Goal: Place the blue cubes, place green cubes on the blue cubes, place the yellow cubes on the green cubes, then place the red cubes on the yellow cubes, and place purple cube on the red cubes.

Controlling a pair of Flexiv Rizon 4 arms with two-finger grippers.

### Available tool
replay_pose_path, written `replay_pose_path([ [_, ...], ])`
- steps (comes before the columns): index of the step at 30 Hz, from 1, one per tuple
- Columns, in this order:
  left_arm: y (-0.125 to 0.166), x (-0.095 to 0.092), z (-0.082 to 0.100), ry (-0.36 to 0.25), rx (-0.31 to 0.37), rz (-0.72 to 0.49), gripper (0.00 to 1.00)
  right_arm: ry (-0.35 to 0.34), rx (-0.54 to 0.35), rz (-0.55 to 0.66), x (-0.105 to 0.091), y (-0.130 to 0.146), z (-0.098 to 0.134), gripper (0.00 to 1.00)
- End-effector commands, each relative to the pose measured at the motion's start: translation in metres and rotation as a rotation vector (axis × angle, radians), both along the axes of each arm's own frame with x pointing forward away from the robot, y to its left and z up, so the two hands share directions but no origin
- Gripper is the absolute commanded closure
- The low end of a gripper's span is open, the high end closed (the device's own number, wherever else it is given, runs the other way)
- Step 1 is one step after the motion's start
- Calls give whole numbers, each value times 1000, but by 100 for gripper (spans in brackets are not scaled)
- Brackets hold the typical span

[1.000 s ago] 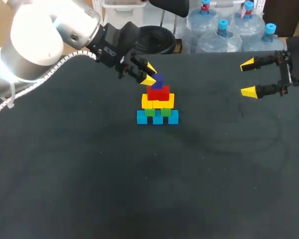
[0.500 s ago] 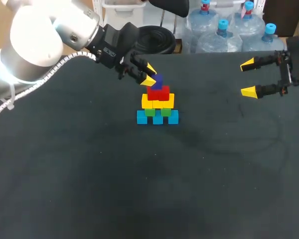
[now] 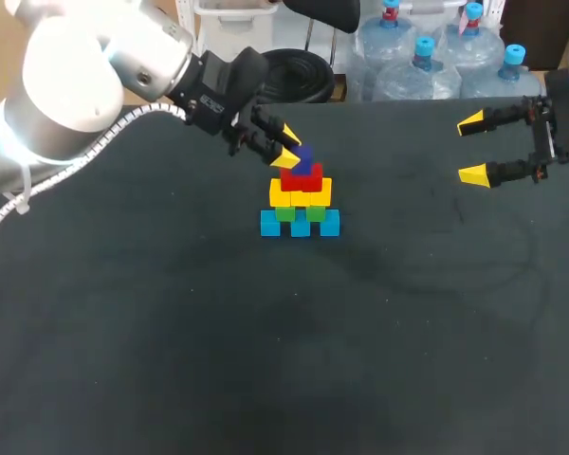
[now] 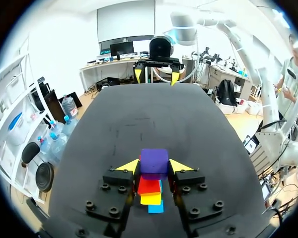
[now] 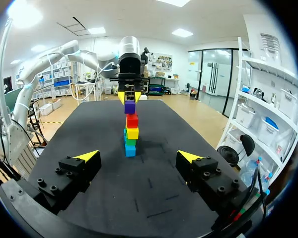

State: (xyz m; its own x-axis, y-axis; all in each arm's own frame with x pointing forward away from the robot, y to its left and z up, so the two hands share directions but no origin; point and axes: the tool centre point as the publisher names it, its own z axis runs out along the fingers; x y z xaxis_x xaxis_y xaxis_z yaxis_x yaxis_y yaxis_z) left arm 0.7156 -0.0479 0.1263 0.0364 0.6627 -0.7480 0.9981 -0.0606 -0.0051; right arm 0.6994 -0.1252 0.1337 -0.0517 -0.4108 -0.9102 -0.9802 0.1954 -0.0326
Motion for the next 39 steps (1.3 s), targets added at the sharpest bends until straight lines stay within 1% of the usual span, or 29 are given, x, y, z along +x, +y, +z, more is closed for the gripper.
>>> replay_pose_path([
  [1, 0, -1, -2, 1, -1, 0, 100, -1, 0, 0, 0, 0, 0, 0],
  [33, 1, 2, -2, -3, 4, -3, 100, -1, 0, 0, 0, 0, 0, 0],
  [39, 1, 2, -2, -2, 6, -4, 94, -1, 0, 0, 0, 0, 0, 0],
])
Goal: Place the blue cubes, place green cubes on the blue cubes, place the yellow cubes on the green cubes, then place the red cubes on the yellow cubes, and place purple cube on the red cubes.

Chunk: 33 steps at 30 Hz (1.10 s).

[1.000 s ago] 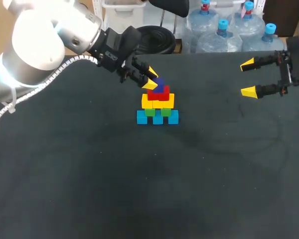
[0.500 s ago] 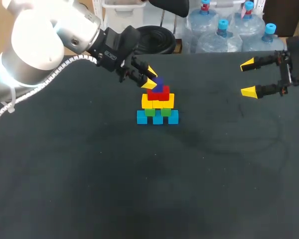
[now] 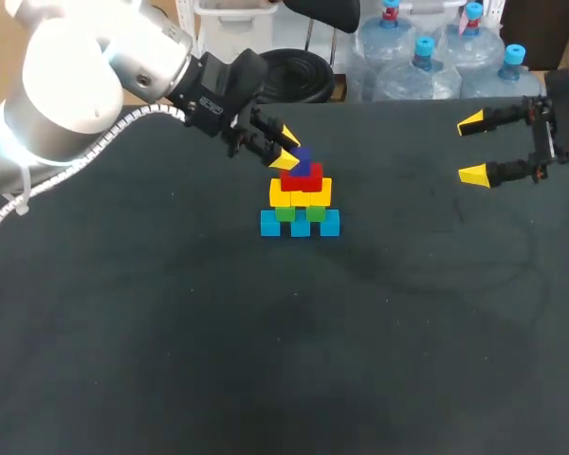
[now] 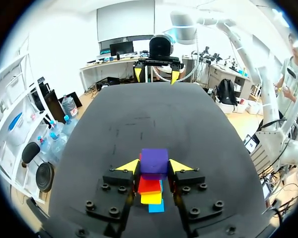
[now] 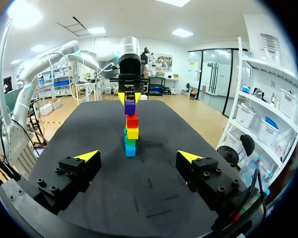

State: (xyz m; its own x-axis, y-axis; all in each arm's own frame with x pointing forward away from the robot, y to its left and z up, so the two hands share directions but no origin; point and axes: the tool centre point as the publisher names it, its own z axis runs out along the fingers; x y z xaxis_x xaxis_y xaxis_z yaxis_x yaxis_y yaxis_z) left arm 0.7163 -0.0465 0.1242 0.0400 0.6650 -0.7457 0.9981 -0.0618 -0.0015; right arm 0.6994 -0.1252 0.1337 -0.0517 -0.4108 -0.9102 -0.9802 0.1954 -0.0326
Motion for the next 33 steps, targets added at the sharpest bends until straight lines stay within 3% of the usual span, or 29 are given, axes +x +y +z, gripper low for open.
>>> replay_pose_path([
  [1, -1, 2, 0, 2, 3, -4, 93, -1, 0, 0, 0, 0, 0, 0],
  [16, -3, 4, -1, 3, 5, -5, 91, -1, 0, 0, 0, 0, 0, 0],
  [20, -2, 5, -1, 3, 5, -5, 87, -1, 0, 0, 0, 0, 0, 0],
  [29, 0, 6, -1, 4, 4, -5, 69, -1, 0, 0, 0, 0, 0, 0],
  [33, 0, 6, -1, 5, 4, -5, 70, -1, 0, 0, 0, 0, 0, 0],
])
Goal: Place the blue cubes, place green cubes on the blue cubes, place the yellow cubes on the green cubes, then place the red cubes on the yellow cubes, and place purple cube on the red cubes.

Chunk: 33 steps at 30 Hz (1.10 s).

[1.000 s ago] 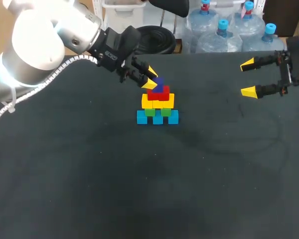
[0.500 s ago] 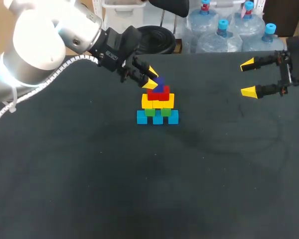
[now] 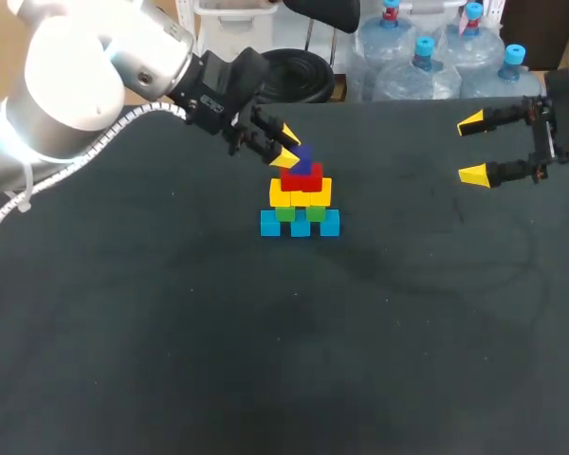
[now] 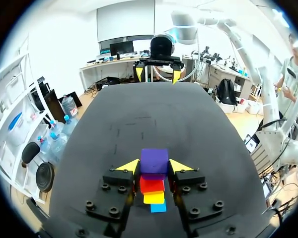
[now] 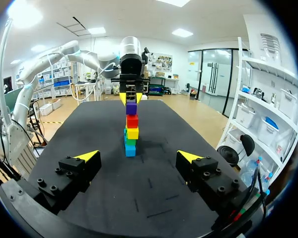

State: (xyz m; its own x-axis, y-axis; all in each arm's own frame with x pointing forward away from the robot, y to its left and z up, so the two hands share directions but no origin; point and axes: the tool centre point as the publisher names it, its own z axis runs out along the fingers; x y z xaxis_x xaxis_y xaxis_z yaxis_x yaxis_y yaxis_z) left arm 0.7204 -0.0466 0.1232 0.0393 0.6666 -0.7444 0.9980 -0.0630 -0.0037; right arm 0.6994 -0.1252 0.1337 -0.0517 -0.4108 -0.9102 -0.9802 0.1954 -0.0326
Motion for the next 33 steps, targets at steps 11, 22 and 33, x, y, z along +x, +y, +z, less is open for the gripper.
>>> replay_pose_path([
  [11, 0, 1, -1, 7, 3, -5, 67, -1, 0, 0, 0, 0, 0, 0],
  [22, 0, 1, -1, 8, 5, -6, 62, -1, 0, 0, 0, 0, 0, 0],
  [33, 0, 2, -1, 7, 5, -6, 65, -1, 0, 0, 0, 0, 0, 0],
])
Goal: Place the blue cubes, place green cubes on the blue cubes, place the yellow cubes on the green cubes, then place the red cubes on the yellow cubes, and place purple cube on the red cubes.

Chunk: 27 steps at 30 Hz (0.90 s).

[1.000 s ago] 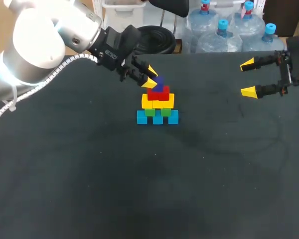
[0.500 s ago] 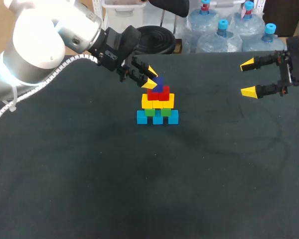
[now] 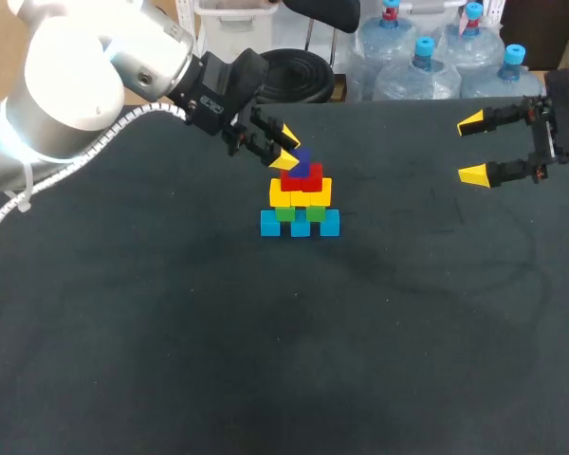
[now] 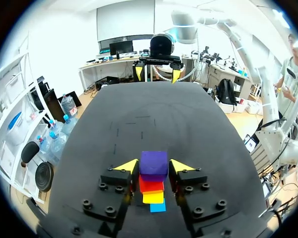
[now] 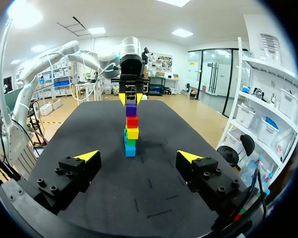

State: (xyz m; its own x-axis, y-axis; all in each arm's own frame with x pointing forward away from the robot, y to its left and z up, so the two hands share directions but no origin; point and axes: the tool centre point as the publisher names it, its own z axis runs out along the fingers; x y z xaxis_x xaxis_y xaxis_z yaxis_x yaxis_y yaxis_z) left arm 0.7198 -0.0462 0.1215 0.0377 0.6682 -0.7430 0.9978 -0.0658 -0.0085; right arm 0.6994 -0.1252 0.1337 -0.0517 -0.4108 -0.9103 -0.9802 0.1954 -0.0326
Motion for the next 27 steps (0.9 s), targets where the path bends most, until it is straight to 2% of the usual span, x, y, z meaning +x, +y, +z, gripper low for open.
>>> replay_pose_path([
  [1, -1, 2, 0, 3, 3, -3, 65, -1, 0, 0, 0, 0, 0, 0],
  [22, -3, 6, 1, 0, 4, -3, 66, -1, 0, 0, 0, 0, 0, 0],
  [27, -2, 6, 1, 1, 4, -2, 63, -1, 0, 0, 0, 0, 0, 0],
])
